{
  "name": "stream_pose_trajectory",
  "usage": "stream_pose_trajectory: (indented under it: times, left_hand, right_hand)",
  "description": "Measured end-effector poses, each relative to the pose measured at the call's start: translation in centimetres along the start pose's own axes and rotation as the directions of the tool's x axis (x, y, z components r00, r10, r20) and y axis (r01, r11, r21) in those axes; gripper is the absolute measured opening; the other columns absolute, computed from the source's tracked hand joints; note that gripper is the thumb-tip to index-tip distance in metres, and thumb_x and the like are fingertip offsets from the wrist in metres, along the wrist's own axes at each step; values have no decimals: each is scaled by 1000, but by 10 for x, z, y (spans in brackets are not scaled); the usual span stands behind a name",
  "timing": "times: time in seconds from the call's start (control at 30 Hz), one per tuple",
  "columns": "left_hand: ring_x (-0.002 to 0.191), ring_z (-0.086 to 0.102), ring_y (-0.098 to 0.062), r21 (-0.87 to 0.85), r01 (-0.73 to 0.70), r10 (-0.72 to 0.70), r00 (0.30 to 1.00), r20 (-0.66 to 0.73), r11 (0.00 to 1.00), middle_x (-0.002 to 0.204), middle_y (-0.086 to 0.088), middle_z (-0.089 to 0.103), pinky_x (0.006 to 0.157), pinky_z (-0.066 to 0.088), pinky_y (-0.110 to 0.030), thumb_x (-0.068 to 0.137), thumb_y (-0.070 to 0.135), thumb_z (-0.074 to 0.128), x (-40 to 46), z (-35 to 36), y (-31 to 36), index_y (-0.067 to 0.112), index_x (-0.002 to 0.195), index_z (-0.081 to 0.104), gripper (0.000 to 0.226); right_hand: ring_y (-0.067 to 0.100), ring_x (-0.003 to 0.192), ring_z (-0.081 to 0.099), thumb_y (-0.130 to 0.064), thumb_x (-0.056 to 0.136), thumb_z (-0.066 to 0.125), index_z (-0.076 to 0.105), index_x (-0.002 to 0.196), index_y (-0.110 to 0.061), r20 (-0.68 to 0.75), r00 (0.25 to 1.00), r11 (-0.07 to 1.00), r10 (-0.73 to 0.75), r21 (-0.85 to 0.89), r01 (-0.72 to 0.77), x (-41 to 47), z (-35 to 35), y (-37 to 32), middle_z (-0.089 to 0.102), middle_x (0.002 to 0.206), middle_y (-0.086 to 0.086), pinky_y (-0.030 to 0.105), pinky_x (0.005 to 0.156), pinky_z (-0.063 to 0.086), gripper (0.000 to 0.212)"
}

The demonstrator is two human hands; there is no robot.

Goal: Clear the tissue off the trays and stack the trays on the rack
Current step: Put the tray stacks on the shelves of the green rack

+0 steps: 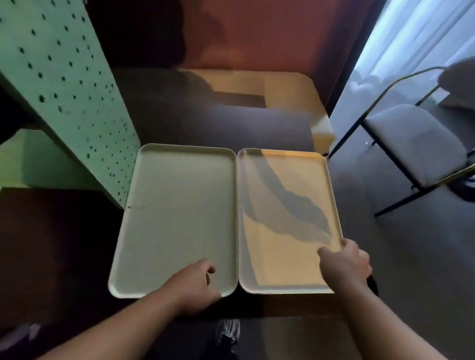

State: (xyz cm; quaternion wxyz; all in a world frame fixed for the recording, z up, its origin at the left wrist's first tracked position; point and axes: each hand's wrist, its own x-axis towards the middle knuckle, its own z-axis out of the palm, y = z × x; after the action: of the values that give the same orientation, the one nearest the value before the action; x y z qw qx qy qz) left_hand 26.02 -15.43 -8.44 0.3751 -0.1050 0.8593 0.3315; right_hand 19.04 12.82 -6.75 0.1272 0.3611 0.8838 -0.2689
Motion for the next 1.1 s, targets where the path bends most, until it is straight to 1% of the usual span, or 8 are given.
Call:
stream_pose_trajectory:
  times: [0.23, 0.4, 0.57, 0.63, 0.77, 0.87, 1.0, 1.1]
  left_hand:
    - [104, 63, -19, -77, 36, -40, 998, -46, 996, 114, 3, 63, 89, 49, -30, 84, 38, 64, 19, 35, 28, 19, 137, 53, 57]
    - [79, 54, -23, -12, 36, -36, 999, -24, 999, 89, -1, 59, 71, 43, -32, 83, 36, 60, 31, 38, 42, 21, 94, 56, 19]
    - [98, 64, -25, 10, 27, -26, 999, -32, 1000, 107, -4, 68, 87, 50, -34, 88, 29, 55, 35, 38, 42, 23, 106, 60, 20]
    - [94, 62, -31, 69, 3, -3, 1000, 3, 998, 103, -12, 65, 83, 50, -36, 88, 25, 49, 36, 38, 40, 13, 94, 59, 17]
    - [114, 58, -39, 83, 12, -16, 998, 56, 996, 121, -24, 59, 90, 47, -38, 88, 24, 46, 33, 38, 37, 4, 117, 59, 37]
    - [107, 62, -29, -80, 27, -27, 1000, 1, 996, 114, -11, 64, 90, 50, -35, 85, 29, 52, 23, 31, 42, 24, 108, 54, 24]
    - [109, 66, -21, -343, 13, -73, 984, -164, 939, 129, -6, 63, 100, 49, -37, 98, 44, 50, 11, 13, 35, 16, 145, 47, 54]
    - [80, 68, -17, -419, -118, -8, 958, -286, 900, 97, -2, 70, 78, 54, -36, 102, 37, 47, -3, -6, 27, 16, 120, 63, 33]
  right_hand:
    - [32, 118, 59, -33, 94, 53, 48, 148, -19, 111, 992, 997, 54, 50, -60, 44, -7, 42, 61, 137, 9, 43, 92, 51, 56]
    - [27, 109, 57, -36, 93, 58, 52, 140, -21, 61, 998, 998, 16, 53, -20, 47, -3, 23, 59, 127, 6, 44, 86, 55, 49]
    - [29, 101, 59, -36, 89, 57, 52, 134, -20, 93, 993, 989, 71, -138, -58, 66, 6, 20, 57, 117, 9, 44, 81, 59, 47]
    - [27, 98, 63, -32, 93, 59, 58, 130, -17, 106, 991, 992, 83, -107, -71, 66, -4, 24, 64, 114, 8, 39, 77, 57, 40]
    - [20, 79, 62, -40, 100, 58, 68, 109, -10, 203, 977, 996, 61, 52, -73, 63, -24, 21, 67, 92, 6, 33, 61, 47, 34]
    - [23, 81, 62, -47, 105, 45, 66, 103, -13, 179, 982, 984, -67, 176, 35, 49, -38, 7, 67, 93, 8, 35, 61, 46, 40]
    - [31, 91, 66, -48, 105, 46, 63, 100, -20, 152, 968, 920, -201, 369, 133, 28, -57, -3, 68, 99, 10, 53, 81, 58, 33]
    - [31, 93, 68, -49, 104, 47, 61, 96, -27, 151, 965, 898, -213, 418, 133, 18, -54, -9, 69, 102, 10, 56, 87, 58, 28]
